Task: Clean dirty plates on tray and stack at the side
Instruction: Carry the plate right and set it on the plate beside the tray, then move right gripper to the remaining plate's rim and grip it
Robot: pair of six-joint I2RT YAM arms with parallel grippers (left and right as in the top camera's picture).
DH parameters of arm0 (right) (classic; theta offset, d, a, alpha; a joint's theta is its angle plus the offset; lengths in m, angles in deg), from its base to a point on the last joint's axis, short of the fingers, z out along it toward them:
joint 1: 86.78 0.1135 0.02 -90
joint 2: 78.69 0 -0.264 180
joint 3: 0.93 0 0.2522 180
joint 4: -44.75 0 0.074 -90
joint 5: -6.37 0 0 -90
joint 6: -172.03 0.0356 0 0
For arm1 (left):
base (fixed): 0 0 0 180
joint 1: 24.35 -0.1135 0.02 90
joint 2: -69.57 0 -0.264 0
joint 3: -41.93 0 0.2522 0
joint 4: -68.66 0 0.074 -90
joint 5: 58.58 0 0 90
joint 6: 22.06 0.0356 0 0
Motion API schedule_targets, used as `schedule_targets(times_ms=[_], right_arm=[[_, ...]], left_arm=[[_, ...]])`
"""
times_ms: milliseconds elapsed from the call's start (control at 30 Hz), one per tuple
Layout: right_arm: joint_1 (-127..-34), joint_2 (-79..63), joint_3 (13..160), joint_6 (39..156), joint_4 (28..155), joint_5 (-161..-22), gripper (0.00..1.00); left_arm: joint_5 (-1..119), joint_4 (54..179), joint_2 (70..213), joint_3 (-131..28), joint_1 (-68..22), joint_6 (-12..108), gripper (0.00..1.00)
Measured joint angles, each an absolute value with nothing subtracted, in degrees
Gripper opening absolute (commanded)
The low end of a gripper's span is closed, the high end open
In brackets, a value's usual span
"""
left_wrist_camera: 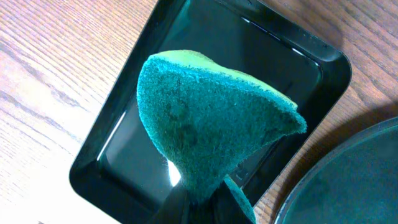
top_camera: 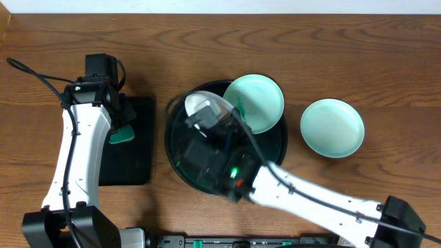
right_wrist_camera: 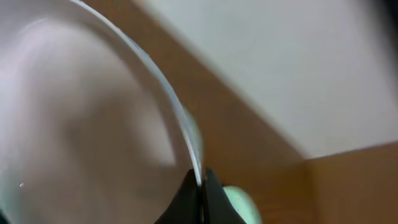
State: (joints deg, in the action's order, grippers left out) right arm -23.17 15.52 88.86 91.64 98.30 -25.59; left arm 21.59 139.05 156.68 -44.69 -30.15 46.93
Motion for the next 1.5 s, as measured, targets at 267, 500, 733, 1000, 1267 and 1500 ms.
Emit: schedule_targets(times_ms=[267, 500, 733, 1000, 1267, 1500], right_arm=[[-40.3, 15.5, 88.9, 92.6, 97.8, -64.6, 0.01], [-57.6, 15.3, 88.9, 93.1, 99.4, -94.1, 0.01], [-76.1, 11.0, 88.9, 93.4, 107.8, -103.5, 0.01], [-101.2, 7.8, 88.1, 95.4, 118.0, -94.4, 0.01], [-109.0, 7.9, 75.7, 98.6, 107.4, -90.3, 0.01], [-107.9, 7.9, 65.5, 99.4, 97.2, -90.5, 0.08]], left_arm=[[21.6, 139.0, 156.7, -44.7, -30.1, 46.9, 0.07], [21.6, 139.0, 156.7, -44.7, -30.1, 46.9, 0.07], [21.6, 139.0, 156.7, -44.7, -30.2, 46.9, 0.07], [21.6, 138.9, 156.7, -44.7, -30.2, 46.9, 0.07], [21.6, 137.5, 156.7, -44.7, -30.2, 46.9, 0.07], [21.6, 137.5, 156.7, -44.7, -30.2, 46.9, 0.08]])
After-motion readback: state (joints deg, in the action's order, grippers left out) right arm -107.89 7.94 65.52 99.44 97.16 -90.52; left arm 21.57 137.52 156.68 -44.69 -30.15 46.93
